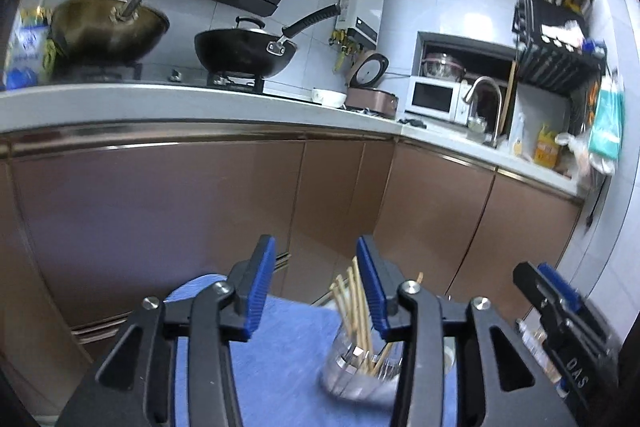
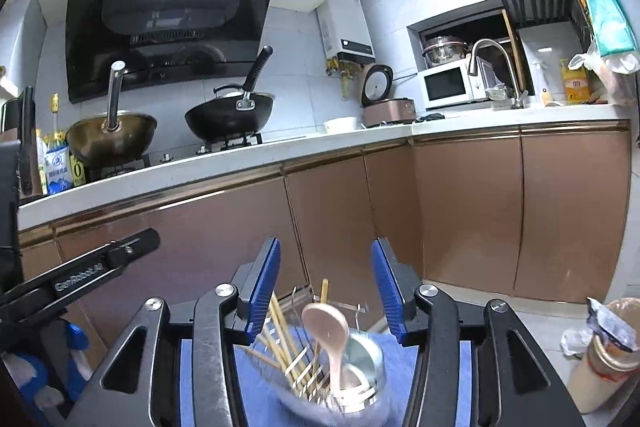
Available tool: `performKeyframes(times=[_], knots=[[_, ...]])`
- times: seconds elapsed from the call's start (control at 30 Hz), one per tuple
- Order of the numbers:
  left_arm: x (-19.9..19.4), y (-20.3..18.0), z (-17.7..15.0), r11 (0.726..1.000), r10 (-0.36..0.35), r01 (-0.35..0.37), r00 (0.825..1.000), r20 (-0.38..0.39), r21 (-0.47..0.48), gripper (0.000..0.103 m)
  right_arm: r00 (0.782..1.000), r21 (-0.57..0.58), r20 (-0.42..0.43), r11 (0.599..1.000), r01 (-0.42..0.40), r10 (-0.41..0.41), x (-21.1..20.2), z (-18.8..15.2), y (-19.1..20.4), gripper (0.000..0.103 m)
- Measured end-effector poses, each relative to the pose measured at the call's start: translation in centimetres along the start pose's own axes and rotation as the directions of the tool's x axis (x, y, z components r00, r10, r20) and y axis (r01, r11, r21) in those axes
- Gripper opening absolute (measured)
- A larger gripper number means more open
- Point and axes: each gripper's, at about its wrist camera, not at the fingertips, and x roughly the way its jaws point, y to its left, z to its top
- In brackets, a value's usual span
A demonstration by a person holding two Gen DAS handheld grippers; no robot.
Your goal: Organize utensils
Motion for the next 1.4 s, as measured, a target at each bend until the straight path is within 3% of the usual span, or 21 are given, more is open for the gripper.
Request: performKeyframes(times=[0.23, 0.63, 0.9, 0.97, 1.4], knots=[[-6.0, 0.4, -1.3, 0.997, 0.051, -0.049, 0.998, -0.024, 0.064, 0.051, 0.999, -0.043, -0.048, 0.999, -0.008, 0.005, -4.0, -0.7, 1.3, 0.056], [-12.5, 1.2, -2.8, 0.989, 0.092, -0.087, 0.995, -0.039, 0.122, 0.052, 0.996, -0.070, -0.086, 0.997, -0.032, 0.026, -9.7, -2.2, 3.1, 0.064], [-15.0, 1.8, -2.8, 0.987, 0.105, -0.099, 0.994, -0.038, 0.130, 0.053, 0.996, -0.083, -0.092, 0.996, -0.030, 0.022, -12.3, -2.6, 3.7, 0.065], [-15.6, 1.9, -2.9, 0.986, 0.110, -0.103, 0.993, -0.042, 0.134, 0.054, 0.995, -0.083, -0.092, 0.996, -0.030, 0.022, -13.1, -2.6, 3.7, 0.073], [-19.9, 2.9, -3.9, 0.982, 0.132, -0.124, 0.990, -0.053, 0.146, 0.056, 0.996, -0.104, -0.091, 0.994, -0.032, 0.023, -17.6, -3.3, 4.4, 0.088]])
